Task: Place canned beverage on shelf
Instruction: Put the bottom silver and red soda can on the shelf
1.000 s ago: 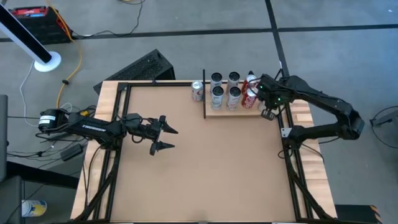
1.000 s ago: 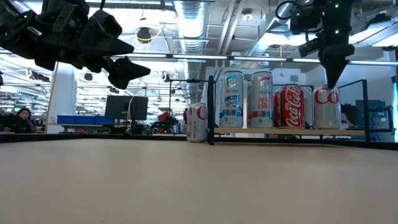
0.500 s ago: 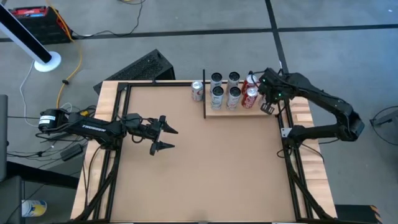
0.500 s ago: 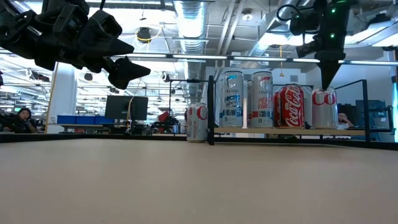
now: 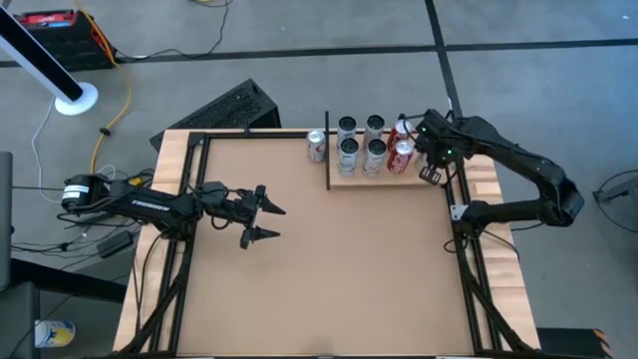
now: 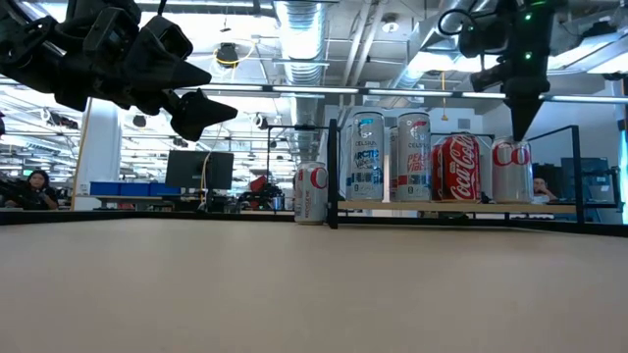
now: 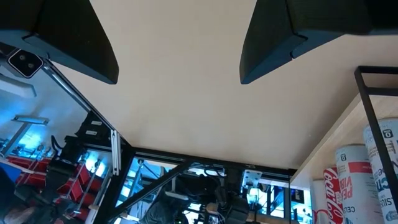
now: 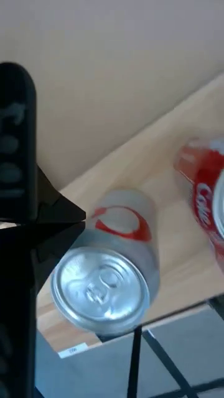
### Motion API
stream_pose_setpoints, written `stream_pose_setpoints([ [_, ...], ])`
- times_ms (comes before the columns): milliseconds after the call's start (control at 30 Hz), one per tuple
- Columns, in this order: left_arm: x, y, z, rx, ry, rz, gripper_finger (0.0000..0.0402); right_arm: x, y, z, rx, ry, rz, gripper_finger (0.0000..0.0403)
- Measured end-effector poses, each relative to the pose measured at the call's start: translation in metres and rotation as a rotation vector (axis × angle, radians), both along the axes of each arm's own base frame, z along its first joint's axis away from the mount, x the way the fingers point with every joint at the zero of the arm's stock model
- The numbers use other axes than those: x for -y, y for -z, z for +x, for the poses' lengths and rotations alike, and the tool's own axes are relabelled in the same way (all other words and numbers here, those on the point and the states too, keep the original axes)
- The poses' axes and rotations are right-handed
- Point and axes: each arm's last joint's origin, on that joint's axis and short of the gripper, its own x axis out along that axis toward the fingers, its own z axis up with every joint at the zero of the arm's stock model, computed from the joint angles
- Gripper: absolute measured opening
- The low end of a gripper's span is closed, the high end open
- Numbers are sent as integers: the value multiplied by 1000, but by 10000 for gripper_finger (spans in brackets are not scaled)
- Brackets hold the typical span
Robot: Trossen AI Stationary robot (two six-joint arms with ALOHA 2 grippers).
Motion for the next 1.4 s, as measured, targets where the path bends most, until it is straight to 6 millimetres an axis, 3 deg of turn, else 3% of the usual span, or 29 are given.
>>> stream_pose_setpoints([
  [533,0,0,0,0,0,0,320,22,21,19,-143,7,-49,18],
  [867,0,2,0,-17,0,-1,320,4,9,1,-138,-1,11,18],
  [1067,0,2,0,-16,0,-2,320,17,3,-3,-86,57,-92,18],
  [1400,0,2,0,-16,0,-2,320,38,11,-3,-78,78,-96,18],
])
